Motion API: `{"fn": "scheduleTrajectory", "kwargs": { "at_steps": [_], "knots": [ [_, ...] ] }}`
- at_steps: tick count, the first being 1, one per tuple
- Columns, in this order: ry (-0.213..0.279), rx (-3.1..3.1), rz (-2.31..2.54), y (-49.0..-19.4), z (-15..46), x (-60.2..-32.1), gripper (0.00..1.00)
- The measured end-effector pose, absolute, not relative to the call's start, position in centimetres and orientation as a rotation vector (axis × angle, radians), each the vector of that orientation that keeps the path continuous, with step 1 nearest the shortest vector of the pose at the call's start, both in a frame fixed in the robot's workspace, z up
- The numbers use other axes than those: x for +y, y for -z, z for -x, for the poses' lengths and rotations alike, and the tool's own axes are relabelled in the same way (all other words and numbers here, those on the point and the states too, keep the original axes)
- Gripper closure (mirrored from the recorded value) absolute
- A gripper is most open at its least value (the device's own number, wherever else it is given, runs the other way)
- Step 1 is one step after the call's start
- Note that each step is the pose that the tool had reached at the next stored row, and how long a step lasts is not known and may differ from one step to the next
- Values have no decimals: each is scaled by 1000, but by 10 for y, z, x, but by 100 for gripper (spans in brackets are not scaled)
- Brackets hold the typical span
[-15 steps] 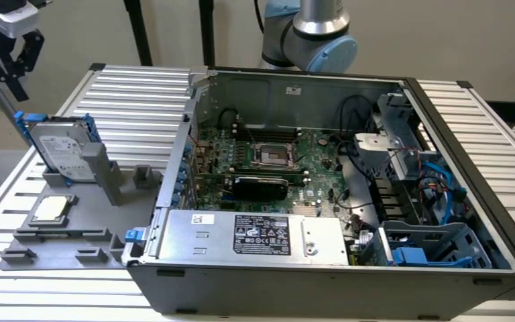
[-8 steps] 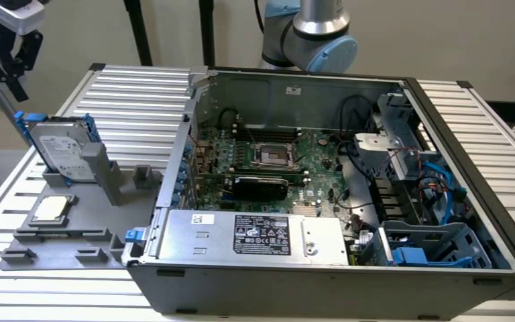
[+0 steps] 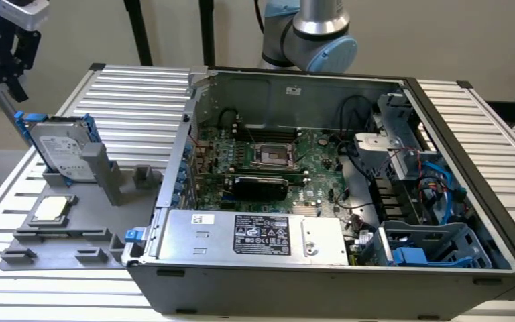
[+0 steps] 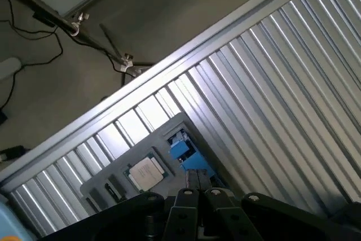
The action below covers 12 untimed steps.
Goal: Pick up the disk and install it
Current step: 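Pick up the disk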
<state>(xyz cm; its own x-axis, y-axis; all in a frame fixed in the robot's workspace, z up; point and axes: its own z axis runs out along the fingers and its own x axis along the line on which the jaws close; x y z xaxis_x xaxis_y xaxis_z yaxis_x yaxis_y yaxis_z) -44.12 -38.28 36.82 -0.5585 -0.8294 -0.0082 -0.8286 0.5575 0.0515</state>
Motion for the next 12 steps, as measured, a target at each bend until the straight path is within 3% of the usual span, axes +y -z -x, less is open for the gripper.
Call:
{"fn": "scheduleTrajectory", "kwargs": {
  "at_steps": [12],
  "knots": [
    [67,-2580,-1765,-368,441,-383,89]
  ]
}}
